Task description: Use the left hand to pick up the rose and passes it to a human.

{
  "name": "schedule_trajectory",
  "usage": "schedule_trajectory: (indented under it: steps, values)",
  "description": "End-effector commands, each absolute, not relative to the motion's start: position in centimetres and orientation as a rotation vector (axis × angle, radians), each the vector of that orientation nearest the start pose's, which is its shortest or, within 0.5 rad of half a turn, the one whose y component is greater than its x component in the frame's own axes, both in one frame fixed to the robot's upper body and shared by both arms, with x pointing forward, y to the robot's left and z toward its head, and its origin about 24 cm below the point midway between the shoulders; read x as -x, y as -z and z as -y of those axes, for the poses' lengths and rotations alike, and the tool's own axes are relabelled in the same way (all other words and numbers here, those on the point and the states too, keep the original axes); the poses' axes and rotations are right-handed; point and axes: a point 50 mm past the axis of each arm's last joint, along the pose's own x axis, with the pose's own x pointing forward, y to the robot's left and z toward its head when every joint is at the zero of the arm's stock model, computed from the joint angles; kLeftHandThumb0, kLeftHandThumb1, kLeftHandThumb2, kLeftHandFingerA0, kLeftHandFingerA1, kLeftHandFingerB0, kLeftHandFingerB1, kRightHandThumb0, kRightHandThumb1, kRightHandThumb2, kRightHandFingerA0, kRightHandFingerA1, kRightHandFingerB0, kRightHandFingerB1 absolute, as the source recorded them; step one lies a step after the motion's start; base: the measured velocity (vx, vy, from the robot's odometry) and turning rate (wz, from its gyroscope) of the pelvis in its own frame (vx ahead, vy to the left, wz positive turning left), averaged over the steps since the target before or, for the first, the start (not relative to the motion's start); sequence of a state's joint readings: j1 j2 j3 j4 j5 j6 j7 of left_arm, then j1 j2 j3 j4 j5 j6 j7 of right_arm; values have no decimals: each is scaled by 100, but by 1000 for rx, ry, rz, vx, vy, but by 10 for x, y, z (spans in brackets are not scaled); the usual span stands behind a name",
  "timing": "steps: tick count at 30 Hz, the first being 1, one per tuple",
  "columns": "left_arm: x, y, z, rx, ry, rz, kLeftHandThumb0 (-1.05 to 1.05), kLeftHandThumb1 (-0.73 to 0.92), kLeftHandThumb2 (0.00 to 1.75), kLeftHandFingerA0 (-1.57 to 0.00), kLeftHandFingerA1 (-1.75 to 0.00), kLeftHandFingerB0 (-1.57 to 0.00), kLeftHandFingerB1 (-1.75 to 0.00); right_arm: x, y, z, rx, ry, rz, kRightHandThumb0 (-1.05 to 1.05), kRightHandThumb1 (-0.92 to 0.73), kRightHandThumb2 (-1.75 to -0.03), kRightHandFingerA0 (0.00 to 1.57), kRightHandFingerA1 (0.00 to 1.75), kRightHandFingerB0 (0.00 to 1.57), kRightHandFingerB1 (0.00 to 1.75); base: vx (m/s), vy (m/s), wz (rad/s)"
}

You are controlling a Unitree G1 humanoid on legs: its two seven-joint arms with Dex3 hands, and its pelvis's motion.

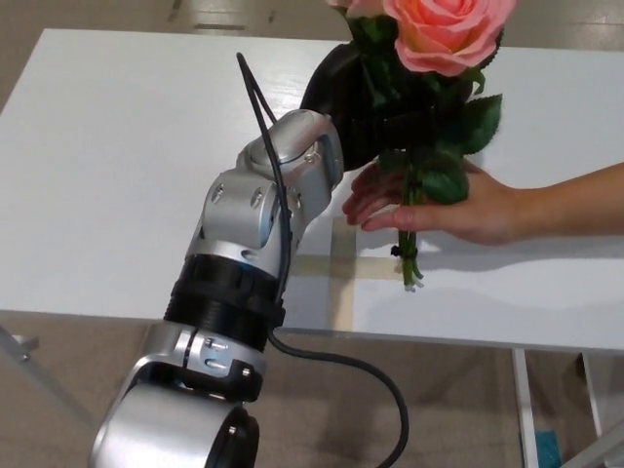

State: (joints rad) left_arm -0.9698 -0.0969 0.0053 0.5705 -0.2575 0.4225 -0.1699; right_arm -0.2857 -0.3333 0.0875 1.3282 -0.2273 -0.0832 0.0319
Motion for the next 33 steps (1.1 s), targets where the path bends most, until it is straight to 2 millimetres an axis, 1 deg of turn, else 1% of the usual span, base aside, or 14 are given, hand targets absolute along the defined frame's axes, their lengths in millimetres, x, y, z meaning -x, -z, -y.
schedule_trajectory:
  steps: [1, 5, 19, 21, 24, 27, 28, 29, 30, 31, 32, 33]
  values:
    - [-370, -174, 2, 58, 860, -133, -74, 45, 77, 0, 0, 0, -5, -185, 122, 263, 544, -65, -1015, -41, -60, -61, 70, 49, 57, 43, 0, 0, 0]
    - [-370, -173, -2, 38, 888, -137, -74, 43, 81, 0, 0, 0, -11, -185, 122, 263, 544, -65, -1014, -41, -60, -61, 70, 49, 57, 43, 0, 0, 0]
    - [-370, -171, -5, 44, 936, -149, -72, 43, 79, 0, 0, 0, -9, -185, 122, 263, 535, -70, -1021, -42, -60, -61, 70, 49, 57, 43, 0, 0, 0]
    - [-371, -172, -8, 33, 934, -148, -71, 41, 76, 0, 0, 0, -10, -185, 122, 262, 536, -73, -1022, -42, -60, -61, 69, 48, 57, 43, 0, 0, 0]
    - [-372, -172, -13, 9, 934, -141, -71, 41, 76, 0, 0, 0, -9, -186, 122, 261, 540, -78, -1020, -42, -60, -61, 69, 48, 57, 43, 0, 0, 0]
    - [-373, -173, -14, 4, 936, -141, -71, 41, 76, 0, 0, 0, -9, -186, 122, 261, 541, -79, -1020, -42, -60, -61, 69, 48, 57, 43, 0, 0, 0]
    - [-377, -176, -31, -55, 935, -132, -72, 41, 77, 0, 0, 0, -7, -185, 122, 262, 540, -78, -1021, -42, -60, -61, 69, 48, 57, 43, 0, 0, 0]
    - [-378, -178, -38, -81, 936, -130, -72, 41, 77, 0, 0, 0, -7, -185, 122, 263, 540, -78, -1022, -42, -60, -61, 69, 48, 57, 43, 0, 0, 0]
    - [-378, -178, -38, -82, 937, -130, -72, 41, 77, 0, 0, 0, -7, -185, 122, 263, 540, -78, -1022, -42, -60, -61, 69, 48, 57, 43, 0, 0, 0]
    - [-381, -180, -44, -109, 933, -127, -73, 41, 77, 0, 0, 0, -7, -186, 121, 263, 541, -78, -1022, -42, -60, -61, 69, 48, 57, 43, 0, 0, 0]
    - [-381, -180, -44, -110, 934, -127, -73, 41, 77, 0, 0, 0, -7, -186, 121, 263, 541, -78, -1022, -42, -60, -61, 69, 48, 57, 43, 0, 0, 0]
    - [-387, -188, -65, -188, 919, -115, -74, 40, 76, 0, 0, 0, -6, -185, 122, 264, 541, -80, -1027, -42, -60, -61, 70, 48, 57, 43, 0, 0, 0]
